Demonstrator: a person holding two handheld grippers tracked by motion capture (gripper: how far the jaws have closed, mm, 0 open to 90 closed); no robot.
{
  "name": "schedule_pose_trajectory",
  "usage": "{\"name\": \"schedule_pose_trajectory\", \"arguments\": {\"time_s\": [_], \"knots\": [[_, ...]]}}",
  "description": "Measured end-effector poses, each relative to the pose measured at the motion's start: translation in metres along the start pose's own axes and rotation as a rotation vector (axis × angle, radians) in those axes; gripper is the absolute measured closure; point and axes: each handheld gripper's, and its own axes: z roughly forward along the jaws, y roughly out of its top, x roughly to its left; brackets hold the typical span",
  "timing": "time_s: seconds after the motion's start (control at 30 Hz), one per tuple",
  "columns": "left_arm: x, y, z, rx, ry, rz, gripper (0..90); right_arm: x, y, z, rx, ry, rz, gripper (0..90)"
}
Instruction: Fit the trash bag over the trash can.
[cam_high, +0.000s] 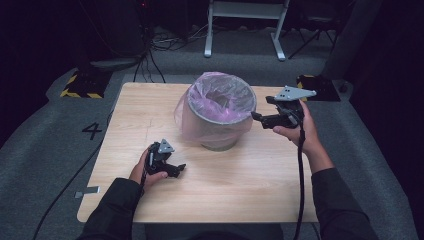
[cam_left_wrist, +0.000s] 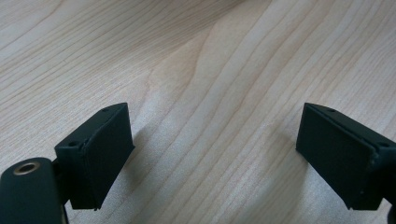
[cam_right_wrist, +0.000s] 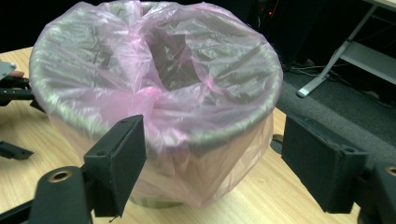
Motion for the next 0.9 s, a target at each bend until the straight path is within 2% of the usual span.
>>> {"name": "schedule_pose_trajectory", "arguments": {"time_s": [0.37,0.9], "knots": [[0.0,0.0,0.0,0.0,0.0,0.0,10.6,0.002,-0.02,-0.005,0.038,-0.004,-0.014,21.9],[0.0,0.0,0.0,0.0,0.0,0.0,10.6,0.002,-0.051,0.004,0.117,0.002,-0.009,21.7]]}}
